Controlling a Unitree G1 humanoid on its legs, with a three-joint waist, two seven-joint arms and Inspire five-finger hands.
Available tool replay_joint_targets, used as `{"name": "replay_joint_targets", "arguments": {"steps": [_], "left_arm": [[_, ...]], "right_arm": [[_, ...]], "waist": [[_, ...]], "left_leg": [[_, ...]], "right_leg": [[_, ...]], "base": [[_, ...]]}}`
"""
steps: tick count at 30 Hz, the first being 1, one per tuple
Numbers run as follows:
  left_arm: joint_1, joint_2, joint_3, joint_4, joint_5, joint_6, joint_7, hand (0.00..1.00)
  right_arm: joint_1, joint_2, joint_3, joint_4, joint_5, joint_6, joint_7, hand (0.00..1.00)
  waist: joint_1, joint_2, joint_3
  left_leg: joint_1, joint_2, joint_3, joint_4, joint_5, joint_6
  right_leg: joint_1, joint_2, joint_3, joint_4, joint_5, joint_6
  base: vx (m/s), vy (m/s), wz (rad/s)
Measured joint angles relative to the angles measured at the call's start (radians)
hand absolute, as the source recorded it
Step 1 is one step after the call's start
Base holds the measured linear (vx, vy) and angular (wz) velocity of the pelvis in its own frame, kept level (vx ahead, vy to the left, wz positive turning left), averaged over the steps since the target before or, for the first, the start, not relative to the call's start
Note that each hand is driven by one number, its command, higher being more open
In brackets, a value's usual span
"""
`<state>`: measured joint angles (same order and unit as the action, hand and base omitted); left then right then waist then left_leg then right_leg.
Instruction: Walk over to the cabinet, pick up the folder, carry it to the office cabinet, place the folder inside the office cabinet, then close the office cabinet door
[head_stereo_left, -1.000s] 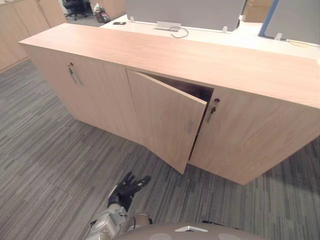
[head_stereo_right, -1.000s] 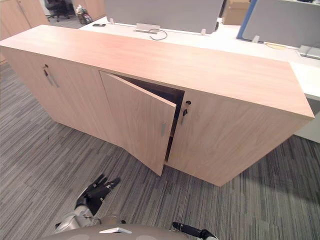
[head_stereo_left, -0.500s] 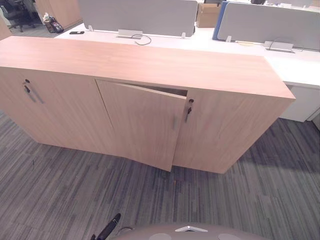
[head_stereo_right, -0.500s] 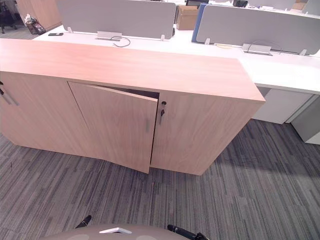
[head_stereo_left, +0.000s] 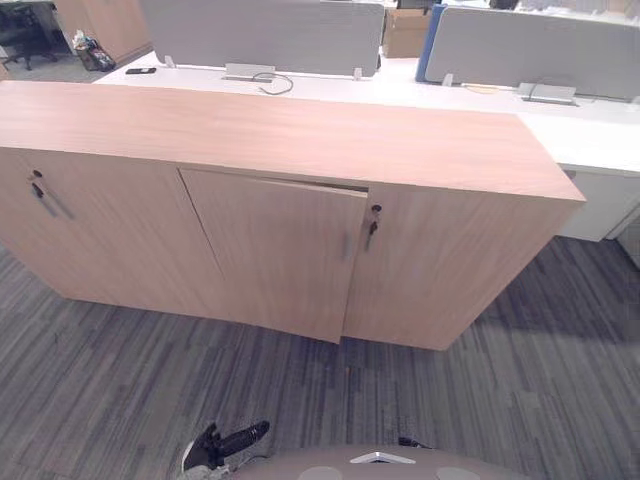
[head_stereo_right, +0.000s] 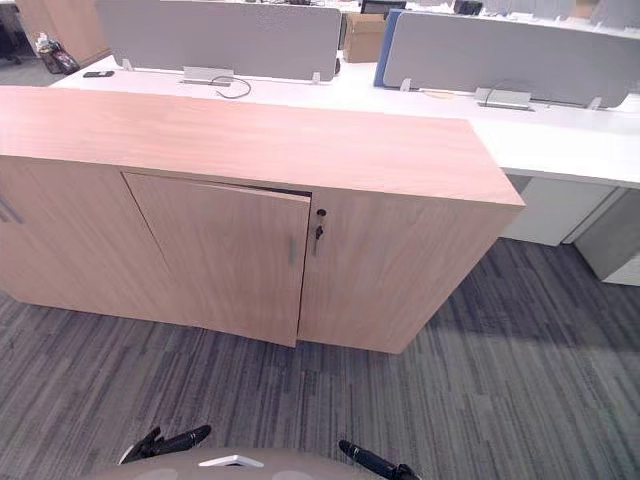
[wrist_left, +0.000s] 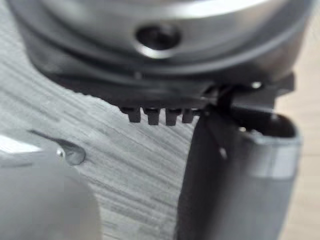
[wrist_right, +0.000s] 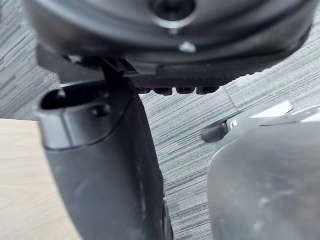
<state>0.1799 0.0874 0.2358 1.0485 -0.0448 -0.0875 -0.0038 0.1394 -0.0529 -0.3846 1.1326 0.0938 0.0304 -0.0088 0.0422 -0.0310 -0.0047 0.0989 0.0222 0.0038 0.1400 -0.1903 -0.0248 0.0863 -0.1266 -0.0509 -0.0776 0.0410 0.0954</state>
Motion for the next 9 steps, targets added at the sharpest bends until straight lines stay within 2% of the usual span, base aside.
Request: {"name": "replay_joint_targets", "arguments": {"steps": [5, 9], "left_arm": [[-0.014, 0.043, -0.112, 0.001, 0.134, -0.001, 0.006, 1.0], [-0.014, 0.053, -0.159, 0.001, 0.173, -0.002, 0.015, 1.0]], "right_arm": [[0.002, -0.005, 0.042, 0.0, -0.05, -0.008, -0.002, 1.0], [0.007, -0.01, 0.044, 0.002, -0.052, -0.017, -0.002, 1.0]], "waist": [[-0.021, -0.007, 0.004], [-0.023, -0.008, 0.011]], "left_leg": [[-0.003, -0.006, 0.001, 0.016, 0.0, 0.0], [-0.003, -0.011, 0.003, 0.023, -0.003, 0.0]], "right_leg": [[0.001, -0.005, 0.003, 0.0, 0.005, 0.006], [0.001, -0.01, 0.007, 0.0, 0.007, 0.009]], "base": [[-0.06, 0.002, -0.02], [-0.04, 0.008, -0.02]]}}
